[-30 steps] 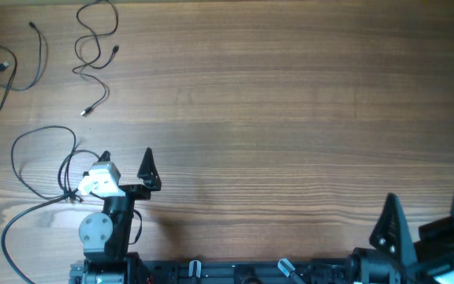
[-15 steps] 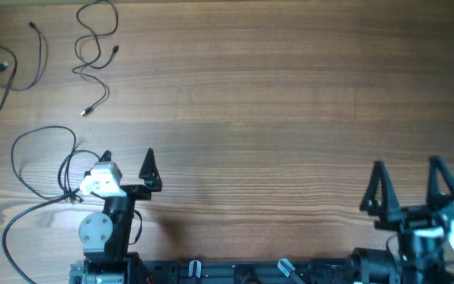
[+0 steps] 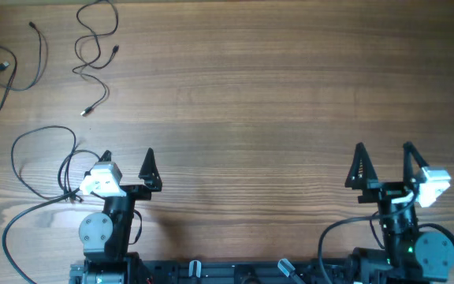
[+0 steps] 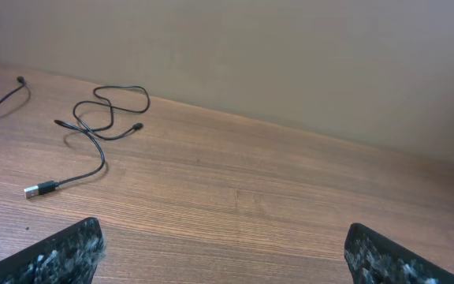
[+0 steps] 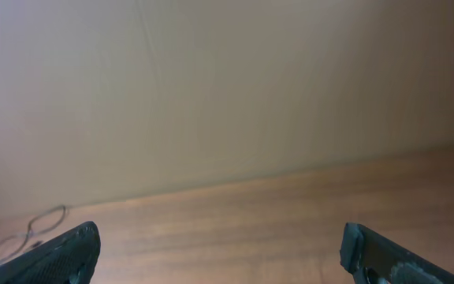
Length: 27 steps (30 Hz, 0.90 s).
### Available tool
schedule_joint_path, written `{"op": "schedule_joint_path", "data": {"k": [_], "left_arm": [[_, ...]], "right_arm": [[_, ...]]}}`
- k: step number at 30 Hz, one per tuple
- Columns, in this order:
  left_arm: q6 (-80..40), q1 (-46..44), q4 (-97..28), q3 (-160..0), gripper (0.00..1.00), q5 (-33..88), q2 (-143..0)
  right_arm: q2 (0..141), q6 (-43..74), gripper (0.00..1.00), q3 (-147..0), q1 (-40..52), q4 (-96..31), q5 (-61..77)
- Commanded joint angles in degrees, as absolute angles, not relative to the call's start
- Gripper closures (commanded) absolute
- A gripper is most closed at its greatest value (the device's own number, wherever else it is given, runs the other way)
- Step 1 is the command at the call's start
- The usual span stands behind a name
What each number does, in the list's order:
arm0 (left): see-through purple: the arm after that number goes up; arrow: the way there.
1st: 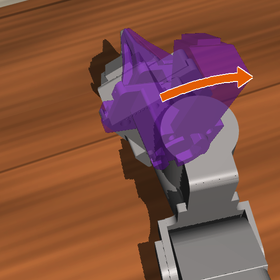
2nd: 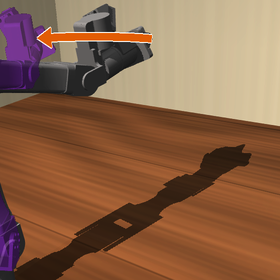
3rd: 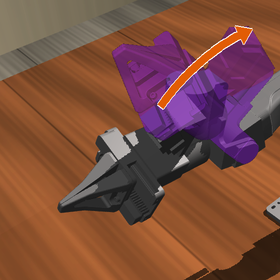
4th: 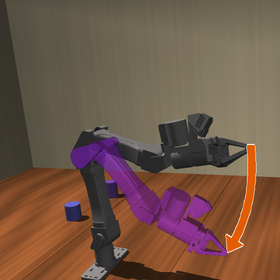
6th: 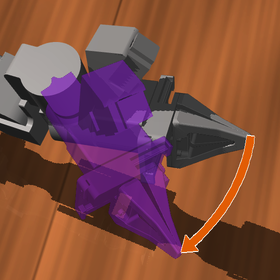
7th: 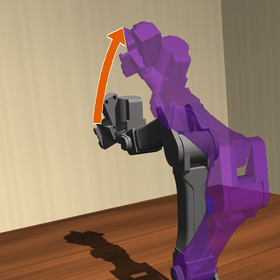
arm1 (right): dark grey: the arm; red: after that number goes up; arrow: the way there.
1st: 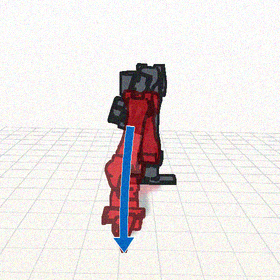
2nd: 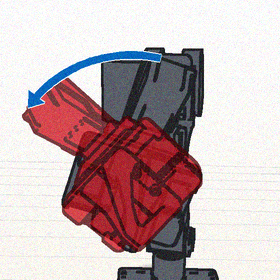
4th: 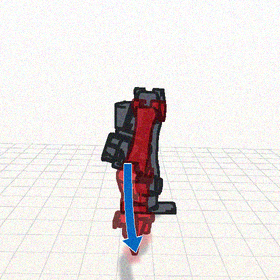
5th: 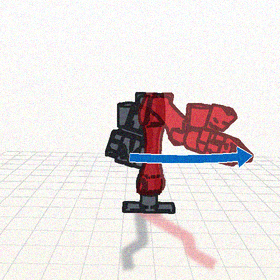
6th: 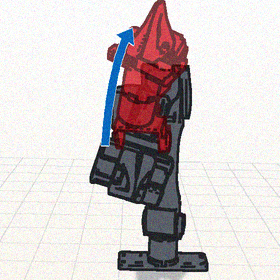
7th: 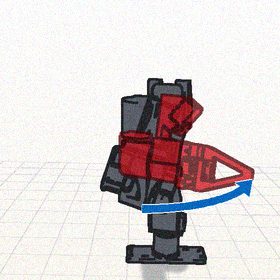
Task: Untangle cables
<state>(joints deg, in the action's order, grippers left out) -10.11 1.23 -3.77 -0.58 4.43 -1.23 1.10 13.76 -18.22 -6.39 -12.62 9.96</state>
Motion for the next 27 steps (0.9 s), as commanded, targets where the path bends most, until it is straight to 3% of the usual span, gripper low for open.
{"op": "schedule_joint_path", "data": {"k": [1, 27], "left_arm": [[-8.8, 1.4, -3.9, -0.3, 0.00, 5.5, -1.1], [-8.8, 1.4, -3.9, -0.3, 0.00, 5.5, -1.1]], "right_arm": [[0.5, 13.4, 0.00, -14.8, -6.1, -12.2, 8.4], [0.7, 9.1, 0.00, -4.6, -6.1, -10.5, 3.1]]}}
